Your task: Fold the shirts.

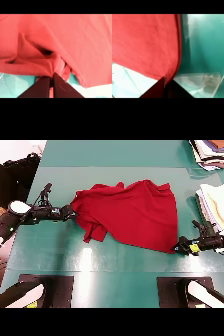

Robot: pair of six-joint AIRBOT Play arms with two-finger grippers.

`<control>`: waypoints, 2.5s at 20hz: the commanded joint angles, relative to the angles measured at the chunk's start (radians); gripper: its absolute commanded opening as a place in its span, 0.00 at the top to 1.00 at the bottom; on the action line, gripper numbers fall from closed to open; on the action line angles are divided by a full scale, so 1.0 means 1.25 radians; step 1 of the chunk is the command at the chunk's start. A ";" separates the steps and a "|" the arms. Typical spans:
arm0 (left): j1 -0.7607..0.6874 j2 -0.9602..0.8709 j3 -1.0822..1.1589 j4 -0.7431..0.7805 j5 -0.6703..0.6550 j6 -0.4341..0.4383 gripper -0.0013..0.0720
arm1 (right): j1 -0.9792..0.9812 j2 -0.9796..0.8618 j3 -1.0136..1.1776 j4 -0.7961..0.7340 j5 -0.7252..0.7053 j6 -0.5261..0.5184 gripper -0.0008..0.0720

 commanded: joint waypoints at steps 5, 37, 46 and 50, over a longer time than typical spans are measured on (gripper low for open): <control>0.019 0.115 0.135 0.180 -0.150 -0.048 0.95 | 0.051 0.181 0.168 0.005 -0.029 -0.004 0.96; 0.035 -0.144 0.710 0.200 -0.357 -0.074 0.95 | 0.106 -0.168 0.921 -0.150 0.182 0.086 0.96; 0.018 -0.452 0.722 0.202 -0.038 -0.062 0.95 | 0.187 -0.539 1.126 -0.149 0.074 0.087 0.96; 0.052 -0.447 0.777 0.204 -0.178 -0.058 0.95 | 0.189 -0.539 1.183 -0.151 0.082 0.086 0.96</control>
